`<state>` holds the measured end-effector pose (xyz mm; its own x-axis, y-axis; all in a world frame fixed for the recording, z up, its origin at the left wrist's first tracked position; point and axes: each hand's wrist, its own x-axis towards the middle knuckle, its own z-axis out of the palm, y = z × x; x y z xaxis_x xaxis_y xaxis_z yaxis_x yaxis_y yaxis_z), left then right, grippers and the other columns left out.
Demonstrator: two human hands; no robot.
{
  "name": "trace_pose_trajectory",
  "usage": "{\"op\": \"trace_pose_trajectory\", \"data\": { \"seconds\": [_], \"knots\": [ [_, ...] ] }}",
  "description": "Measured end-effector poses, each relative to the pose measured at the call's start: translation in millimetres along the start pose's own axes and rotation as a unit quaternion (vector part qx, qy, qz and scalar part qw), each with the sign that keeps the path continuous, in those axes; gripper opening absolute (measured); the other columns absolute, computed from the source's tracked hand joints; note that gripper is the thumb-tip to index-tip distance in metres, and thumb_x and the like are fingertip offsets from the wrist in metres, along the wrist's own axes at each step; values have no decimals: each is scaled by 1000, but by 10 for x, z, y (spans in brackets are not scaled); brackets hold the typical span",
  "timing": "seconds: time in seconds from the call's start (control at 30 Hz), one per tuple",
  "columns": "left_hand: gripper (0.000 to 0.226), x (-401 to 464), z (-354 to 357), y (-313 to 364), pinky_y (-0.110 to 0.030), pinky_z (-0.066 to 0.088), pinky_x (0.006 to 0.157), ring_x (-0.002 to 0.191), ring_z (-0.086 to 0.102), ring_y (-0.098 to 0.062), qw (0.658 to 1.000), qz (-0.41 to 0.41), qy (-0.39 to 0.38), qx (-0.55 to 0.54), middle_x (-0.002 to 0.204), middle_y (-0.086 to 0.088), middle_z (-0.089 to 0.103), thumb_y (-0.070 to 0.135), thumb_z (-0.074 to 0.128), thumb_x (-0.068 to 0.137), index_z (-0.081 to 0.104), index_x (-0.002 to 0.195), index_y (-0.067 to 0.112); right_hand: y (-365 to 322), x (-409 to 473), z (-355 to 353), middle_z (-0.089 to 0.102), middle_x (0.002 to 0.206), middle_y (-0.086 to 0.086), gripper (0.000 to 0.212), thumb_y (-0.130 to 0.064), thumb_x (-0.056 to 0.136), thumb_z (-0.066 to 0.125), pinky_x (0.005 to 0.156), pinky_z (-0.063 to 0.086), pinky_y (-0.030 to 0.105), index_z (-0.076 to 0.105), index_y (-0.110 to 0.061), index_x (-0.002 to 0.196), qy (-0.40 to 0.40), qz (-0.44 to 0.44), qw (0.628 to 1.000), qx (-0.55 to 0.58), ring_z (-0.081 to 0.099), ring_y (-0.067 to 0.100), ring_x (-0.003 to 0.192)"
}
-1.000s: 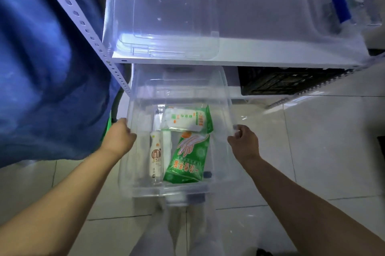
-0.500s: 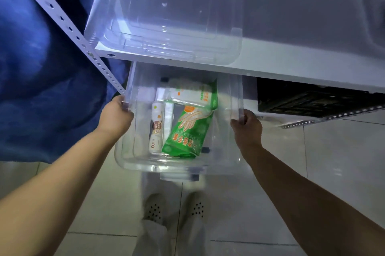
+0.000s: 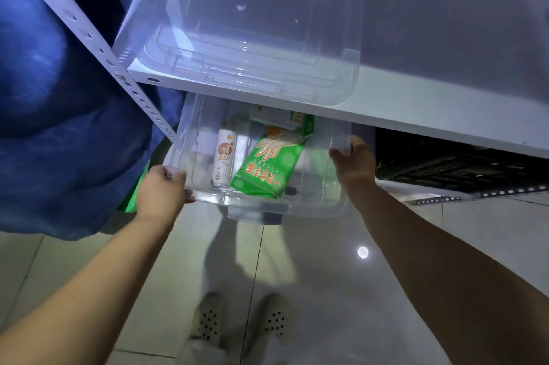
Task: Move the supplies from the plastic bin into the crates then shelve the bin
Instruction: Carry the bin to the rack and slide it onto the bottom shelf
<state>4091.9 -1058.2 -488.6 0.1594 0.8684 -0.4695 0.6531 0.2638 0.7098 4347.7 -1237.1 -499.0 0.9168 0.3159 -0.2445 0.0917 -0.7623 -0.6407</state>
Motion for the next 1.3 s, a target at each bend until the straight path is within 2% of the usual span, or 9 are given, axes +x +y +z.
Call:
{"op": "trace_pose_trajectory", "data": {
  "seconds": [0.23, 0.37, 0.43, 0.53, 0.67, 0.8, 0.97, 1.07, 1.3],
  "knots": [
    [6, 80, 110, 64, -44, 57, 74, 54, 62, -23, 998, -39, -3, -55, 82, -12, 59, 12, 50, 92, 51, 87, 9, -55, -19, -41, 46, 67, 10, 12, -5, 78, 62, 53, 27, 26, 50, -4, 77, 4, 8, 996, 84, 41, 19, 65],
    [11, 75, 117, 107, -46, 54, 81, 68, 62, -30, 997, -65, -25, -45, 93, -20, 61, 15, 51, 92, 51, 96, 5, 18, -271, -39, 56, 91, 10, 29, -2, 81, 65, 72, 40, 22, 60, 1, 109, 42, 58, 984, 163, 52, 19, 84],
    [25, 67, 73, 197, -47, 50, 86, 89, 59, -39, 997, -61, -28, 44, 106, -25, 60, 24, 55, 89, 53, 100, 1, 69, -370, -65, 62, 109, 10, 38, -4, 82, 65, 87, 43, 26, 58, 0, 119, 33, 87, 982, 162, 57, 21, 98],
    [45, -25, -4, 470, -46, 40, 91, 108, 47, -43, 980, 29, 39, 192, 115, -23, 55, 32, 60, 83, 54, 115, 1, 29, -492, -131, 62, 117, 12, 35, -4, 83, 63, 84, 42, 23, 60, -3, 118, 44, 78, 989, 117, 58, 21, 104],
    [14, -176, -28, 1089, -32, 41, 68, 71, 44, -19, 991, 98, 13, -87, 75, -2, 49, 27, 57, 82, 56, 87, 14, -314, -611, -276, 58, 104, 8, 25, 0, 78, 62, 85, 50, 42, 64, -9, 101, 121, -51, 990, 52, 57, 25, 94],
    [28, -158, -36, 1624, -27, 46, 55, 54, 44, -17, 933, -90, -51, -346, 62, -5, 45, 28, 59, 87, 46, 68, 11, -769, -607, -401, 59, 94, 12, 17, 2, 75, 62, 77, 50, 37, 65, -5, 90, 156, -155, 974, 60, 54, 20, 83],
    [35, -61, -52, 1718, -32, 57, 65, 58, 52, -18, 928, -152, -62, -336, 69, -7, 50, 36, 65, 81, 53, 95, 6, -1027, -637, -469, 58, 94, 9, 15, 1, 79, 62, 77, 46, 27, 63, -6, 92, 160, -181, 967, 78, 56, 24, 83],
    [35, 14, -94, 1751, -28, 55, 56, 55, 49, -16, 925, -165, -74, -334, 68, -5, 49, 30, 66, 81, 55, 104, 6, -1062, -687, -520, 60, 100, 9, 21, -1, 79, 60, 81, 46, 31, 63, -8, 98, 156, -139, 976, 63, 57, 27, 90],
    [36, 40, -251, 1810, -22, 50, 42, 58, 50, -15, 935, -168, -129, -285, 74, -6, 52, 22, 64, 86, 54, 117, 6, -1276, -696, -408, 24, 154, 14, 71, -22, 78, 56, 103, 32, 40, 32, -23, 144, 86, -207, 937, -269, 32, 30, 135]
  ]
}}
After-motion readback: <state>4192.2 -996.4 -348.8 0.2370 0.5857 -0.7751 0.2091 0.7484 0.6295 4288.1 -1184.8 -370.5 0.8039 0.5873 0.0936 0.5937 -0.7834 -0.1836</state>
